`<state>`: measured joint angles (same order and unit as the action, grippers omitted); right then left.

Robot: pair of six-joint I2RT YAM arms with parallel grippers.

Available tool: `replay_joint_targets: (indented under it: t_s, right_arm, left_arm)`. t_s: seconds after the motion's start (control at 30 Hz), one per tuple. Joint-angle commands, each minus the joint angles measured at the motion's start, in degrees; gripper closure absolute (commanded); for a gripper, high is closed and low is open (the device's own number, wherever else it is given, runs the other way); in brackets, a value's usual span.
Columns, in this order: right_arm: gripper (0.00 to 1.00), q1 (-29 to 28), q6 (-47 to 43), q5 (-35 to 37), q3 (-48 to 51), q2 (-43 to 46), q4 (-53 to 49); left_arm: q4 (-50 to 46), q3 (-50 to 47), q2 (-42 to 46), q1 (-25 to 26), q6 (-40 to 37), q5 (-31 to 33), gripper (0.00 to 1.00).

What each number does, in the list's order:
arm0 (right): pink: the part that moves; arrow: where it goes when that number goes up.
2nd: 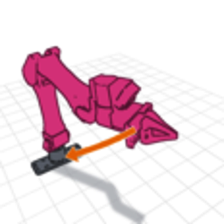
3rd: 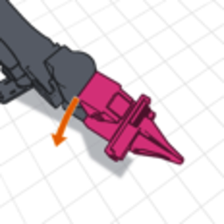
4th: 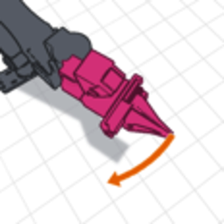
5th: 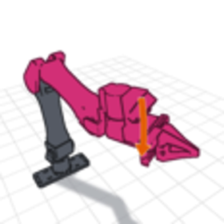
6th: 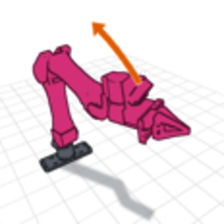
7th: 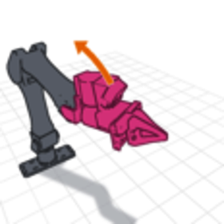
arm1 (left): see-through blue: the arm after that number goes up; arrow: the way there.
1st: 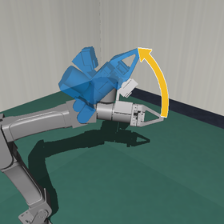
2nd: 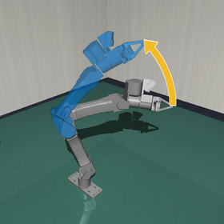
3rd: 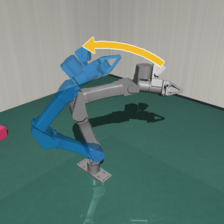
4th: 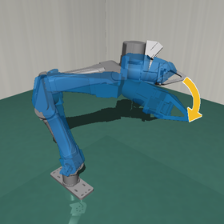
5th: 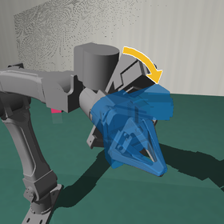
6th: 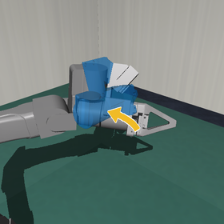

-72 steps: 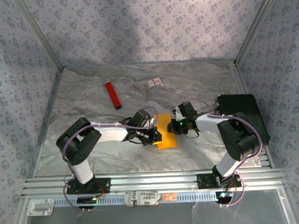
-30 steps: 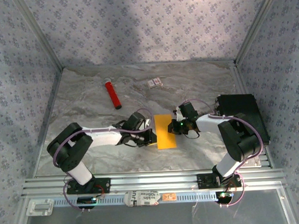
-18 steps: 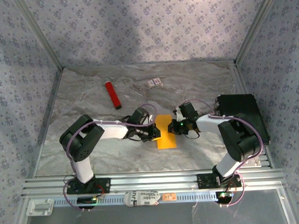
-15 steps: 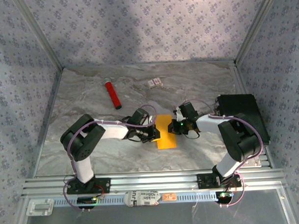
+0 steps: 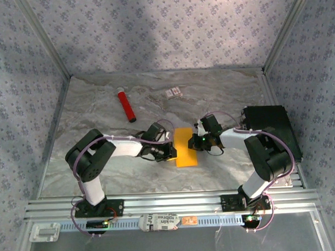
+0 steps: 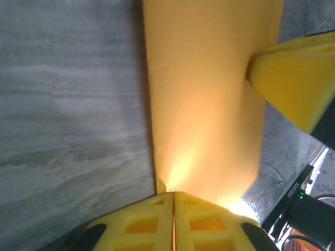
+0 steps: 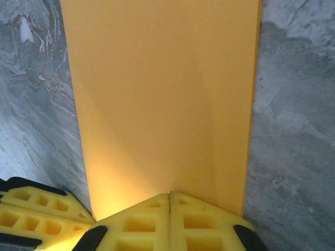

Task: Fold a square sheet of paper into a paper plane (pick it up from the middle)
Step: First fold the square sheet of paper in half at the center of the table.

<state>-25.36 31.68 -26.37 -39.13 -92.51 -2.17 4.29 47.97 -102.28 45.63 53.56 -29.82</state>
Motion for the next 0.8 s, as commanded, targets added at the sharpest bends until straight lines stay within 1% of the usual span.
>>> replay_joint_targets:
  t_s: [0.0, 0.23, 0.4, 0.6, 0.7, 0.77]
  right_arm:
    - [1.00, 0.4, 0.1, 4.2, 1.8, -0.8, -7.0]
    - [1.00, 0.4, 0.0, 4.2, 1.9, -0.6, -7.0]
    - [1.00, 0.3, 0.0, 4.2, 1.9, -0.5, -7.0]
    - [1.00, 0.4, 0.1, 4.3, 2.0, -0.6, -6.9]
    - [1.00, 0.4, 0.1, 4.4, 2.0, -0.4, -6.9]
    - [1.00, 0.4, 0.0, 4.4, 2.0, -0.3, -7.1]
  left_arm:
    - [-4.3, 4.8, 0.8, -1.1, -1.5, 1.2, 0.92]
    - [-7.9, 10.3, -4.1, -1.7, -4.2, 1.1, 0.92]
    - [-8.5, 9.9, -7.3, -1.8, -5.2, 0.8, 0.92]
    - [-9.1, 8.8, -8.1, -2.0, -6.3, 1.7, 0.92]
    - [-7.8, 8.9, -7.3, -2.5, -5.8, 0.7, 0.92]
    - [-3.9, 8.7, -6.3, -3.0, -4.0, -2.0, 0.92]
